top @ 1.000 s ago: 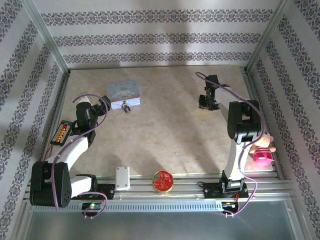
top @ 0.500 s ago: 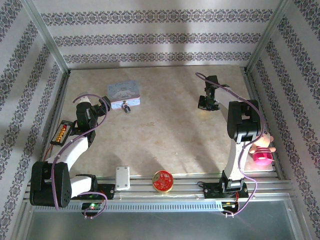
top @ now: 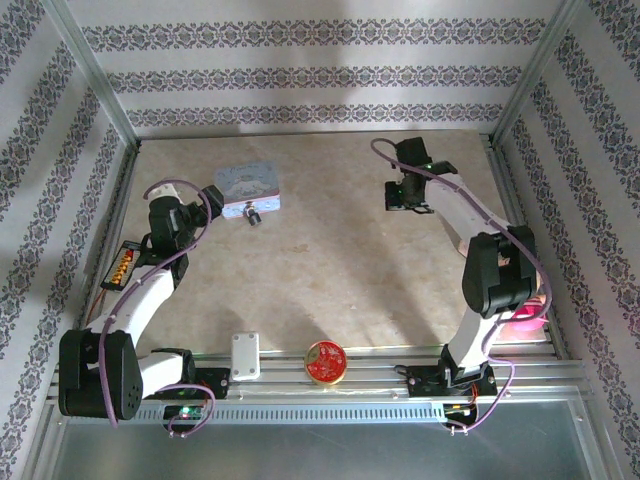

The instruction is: Unlock the padlock with the key

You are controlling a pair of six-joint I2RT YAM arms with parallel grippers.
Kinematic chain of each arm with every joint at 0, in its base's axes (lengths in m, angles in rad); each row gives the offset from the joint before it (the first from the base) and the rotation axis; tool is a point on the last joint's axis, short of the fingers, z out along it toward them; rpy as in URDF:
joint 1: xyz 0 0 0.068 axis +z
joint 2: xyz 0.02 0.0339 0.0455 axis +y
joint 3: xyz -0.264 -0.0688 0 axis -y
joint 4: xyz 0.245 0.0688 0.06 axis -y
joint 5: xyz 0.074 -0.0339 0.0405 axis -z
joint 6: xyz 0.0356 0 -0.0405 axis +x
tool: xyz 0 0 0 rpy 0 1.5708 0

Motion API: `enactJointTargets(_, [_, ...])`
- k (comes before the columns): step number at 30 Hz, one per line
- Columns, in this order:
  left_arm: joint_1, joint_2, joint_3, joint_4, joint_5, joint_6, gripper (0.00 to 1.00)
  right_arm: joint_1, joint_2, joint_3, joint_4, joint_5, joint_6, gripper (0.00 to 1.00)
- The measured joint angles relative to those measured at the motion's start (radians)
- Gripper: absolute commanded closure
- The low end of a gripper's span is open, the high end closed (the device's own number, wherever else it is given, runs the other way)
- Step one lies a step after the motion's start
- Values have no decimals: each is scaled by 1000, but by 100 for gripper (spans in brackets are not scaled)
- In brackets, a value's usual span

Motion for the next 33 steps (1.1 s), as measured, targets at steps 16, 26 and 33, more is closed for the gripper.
enactJointTargets(16, [-103, 62, -60, 322, 320, 0, 1, 188, -154, 144, -32, -145, 147, 100])
enactJointTargets(26, [-369, 218, -64, 613, 398, 242, 9, 188, -191, 105, 111, -362, 314, 100])
enactJointTargets(33, [-432, 455, -2, 853, 454, 359, 28, 188, -249, 70, 182, -459, 383, 100])
